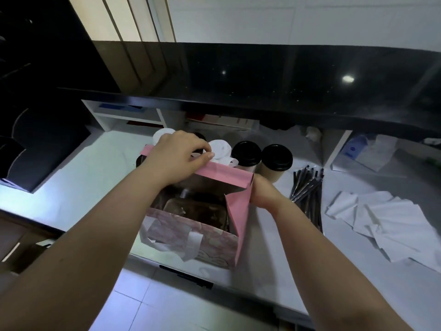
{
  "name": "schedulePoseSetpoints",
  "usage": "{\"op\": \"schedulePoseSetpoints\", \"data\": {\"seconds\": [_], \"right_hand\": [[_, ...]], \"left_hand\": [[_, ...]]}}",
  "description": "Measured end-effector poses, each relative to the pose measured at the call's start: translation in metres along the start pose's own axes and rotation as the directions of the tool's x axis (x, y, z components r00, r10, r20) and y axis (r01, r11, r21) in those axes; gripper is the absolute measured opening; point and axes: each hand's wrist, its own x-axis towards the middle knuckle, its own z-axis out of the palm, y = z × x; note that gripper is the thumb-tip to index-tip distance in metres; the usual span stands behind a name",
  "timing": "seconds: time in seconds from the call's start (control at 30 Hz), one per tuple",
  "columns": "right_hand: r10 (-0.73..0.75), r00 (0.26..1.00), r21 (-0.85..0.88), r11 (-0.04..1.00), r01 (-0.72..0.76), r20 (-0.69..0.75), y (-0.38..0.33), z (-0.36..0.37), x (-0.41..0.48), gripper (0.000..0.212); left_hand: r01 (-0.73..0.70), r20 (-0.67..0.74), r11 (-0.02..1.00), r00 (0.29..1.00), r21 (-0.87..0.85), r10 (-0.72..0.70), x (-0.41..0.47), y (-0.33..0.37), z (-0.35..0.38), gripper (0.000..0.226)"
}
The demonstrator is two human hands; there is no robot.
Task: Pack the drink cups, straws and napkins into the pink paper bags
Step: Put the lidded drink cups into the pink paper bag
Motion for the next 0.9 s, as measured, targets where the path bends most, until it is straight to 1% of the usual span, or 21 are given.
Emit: {"op": "schedulePoseSetpoints", "data": {"seconds": [0.07,0.13,0.23,0.3,0.4,0.5,0.63,0.77,0.83,0.87,0.9], "right_hand": [[-0.016,1.000,-0.016,1.000,0.015,-0.023,0.008,0.006,0.001,0.033],[-0.035,0.998,-0.016,0.999,0.034,-0.046,0.006,0.006,-0.003,0.039],[-0.049,0.994,0.034,0.998,0.053,-0.099,0.004,0.002,-0.013,0.041],[-0.027,0.989,0.042,0.999,0.033,-0.143,0.006,-0.005,-0.023,0.050],[0.019,0.971,0.082,0.997,0.001,-0.238,0.010,-0.020,-0.044,0.063],[0.021,0.948,0.118,0.993,0.017,-0.318,0.010,-0.036,-0.067,0.063],[0.042,0.896,0.197,0.979,0.051,-0.441,-0.004,-0.058,-0.084,0.061],[0.029,0.856,0.283,0.949,0.138,-0.516,-0.041,-0.076,-0.083,0.063],[0.016,0.859,0.330,0.927,0.180,-0.512,-0.069,-0.081,-0.079,0.063],[0.005,0.865,0.361,0.910,0.203,-0.501,-0.083,-0.081,-0.077,0.062],[-0.006,0.873,0.388,0.894,0.223,-0.488,-0.095,-0.080,-0.074,0.061]], "left_hand": [[0.008,0.004,1.000,1.000,-0.020,-0.008,-0.001,0.001,0.001,0.053],[0.006,-0.003,1.000,1.000,-0.026,-0.006,0.000,0.001,0.001,0.053],[0.002,-0.024,1.000,1.000,-0.015,-0.002,0.000,-0.002,0.001,0.042],[0.011,-0.031,1.000,0.999,-0.004,-0.011,0.001,-0.004,0.002,0.035],[0.020,-0.029,1.000,0.999,0.021,-0.019,0.003,-0.003,0.001,0.033],[0.009,-0.048,0.999,0.999,0.046,-0.007,0.003,0.001,-0.002,0.030],[-0.022,-0.080,0.999,0.996,0.046,0.026,0.001,0.008,-0.010,0.030],[-0.032,-0.120,0.999,0.992,0.011,0.033,0.004,0.017,-0.024,0.040],[-0.008,-0.131,0.998,0.991,-0.067,0.000,0.008,0.022,-0.031,0.049],[0.009,-0.119,0.986,0.992,-0.168,-0.029,0.009,0.024,-0.034,0.054],[0.031,-0.097,0.951,0.993,-0.307,-0.063,0.011,0.025,-0.036,0.061]]}}
